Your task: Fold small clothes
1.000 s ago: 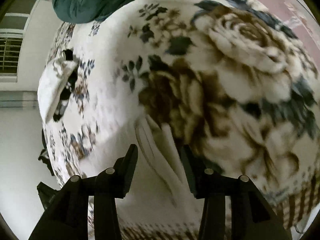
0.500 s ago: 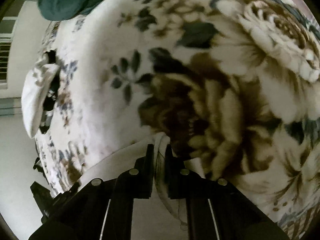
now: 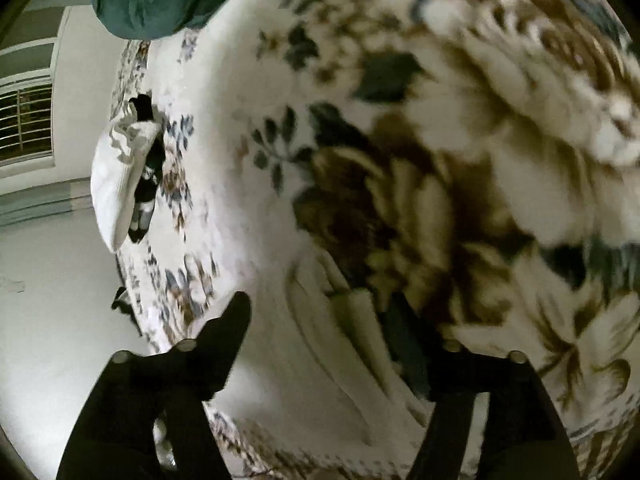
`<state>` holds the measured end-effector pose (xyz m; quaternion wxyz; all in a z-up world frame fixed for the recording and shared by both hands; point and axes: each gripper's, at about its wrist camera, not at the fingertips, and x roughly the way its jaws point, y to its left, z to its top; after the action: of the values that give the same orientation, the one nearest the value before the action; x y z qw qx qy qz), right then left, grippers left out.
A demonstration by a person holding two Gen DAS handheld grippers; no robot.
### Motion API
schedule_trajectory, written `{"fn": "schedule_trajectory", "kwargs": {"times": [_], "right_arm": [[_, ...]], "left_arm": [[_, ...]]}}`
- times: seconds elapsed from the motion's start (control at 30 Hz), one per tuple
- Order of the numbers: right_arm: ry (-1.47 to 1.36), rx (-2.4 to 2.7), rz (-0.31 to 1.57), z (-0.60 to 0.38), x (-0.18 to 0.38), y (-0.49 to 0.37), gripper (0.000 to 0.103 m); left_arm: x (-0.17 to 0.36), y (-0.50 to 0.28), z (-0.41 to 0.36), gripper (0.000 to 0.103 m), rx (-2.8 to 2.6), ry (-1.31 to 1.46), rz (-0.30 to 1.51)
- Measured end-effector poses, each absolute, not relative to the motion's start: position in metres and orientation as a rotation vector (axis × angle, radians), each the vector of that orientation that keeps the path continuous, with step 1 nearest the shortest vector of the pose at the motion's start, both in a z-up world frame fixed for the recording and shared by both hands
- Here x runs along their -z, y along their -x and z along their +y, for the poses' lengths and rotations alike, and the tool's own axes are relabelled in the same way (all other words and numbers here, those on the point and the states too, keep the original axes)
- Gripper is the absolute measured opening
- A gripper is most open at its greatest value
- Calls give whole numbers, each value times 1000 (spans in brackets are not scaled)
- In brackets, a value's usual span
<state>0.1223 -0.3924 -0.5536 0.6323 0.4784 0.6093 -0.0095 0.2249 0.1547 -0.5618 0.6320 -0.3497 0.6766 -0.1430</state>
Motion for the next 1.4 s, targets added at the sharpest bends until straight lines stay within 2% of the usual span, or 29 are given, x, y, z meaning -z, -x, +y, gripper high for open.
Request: {"fn": "schedule_trajectory", "kwargs": {"times": [0.13,0.27,0.4,0.43,0.47,0.5,0.57,0.73,1.0,1.23,1.4], "right_arm": [[-1210,-83,1447,-386,586,-106,82],[-1244,-161,1484,-364,614,-105,82],[-1246,-183,1454,-351,613,-105,80],[-1242,-181,1443,-348,611,-105,68],[-1224,-171,1442,-345,609,-105,40],[-1196,-151,1459,-342,609,-104,28],[-1163,-120,1452,-336,604,-102,17],[-1135,-79,1425,-332,575,-104,15],[-1045,-122,1360,-305,482,-159,14],[-1017,-165,1249,-279,413,-263,14],[-984,-212,1156,-242,374,-374,14]], "left_arm": [[577,-215,144,68,360,799,1554],[580,-220,133,68,397,833,1539],[572,-225,111,66,457,786,1526],[570,-225,106,59,463,754,1522],[567,-225,101,44,475,731,1517],[566,-225,97,20,480,717,1519],[561,-224,96,19,475,711,1505],[532,-226,100,17,482,738,1459],[469,-268,117,17,511,721,1392],[400,-370,150,17,512,726,1282],[363,-465,173,17,494,679,1191]]}}
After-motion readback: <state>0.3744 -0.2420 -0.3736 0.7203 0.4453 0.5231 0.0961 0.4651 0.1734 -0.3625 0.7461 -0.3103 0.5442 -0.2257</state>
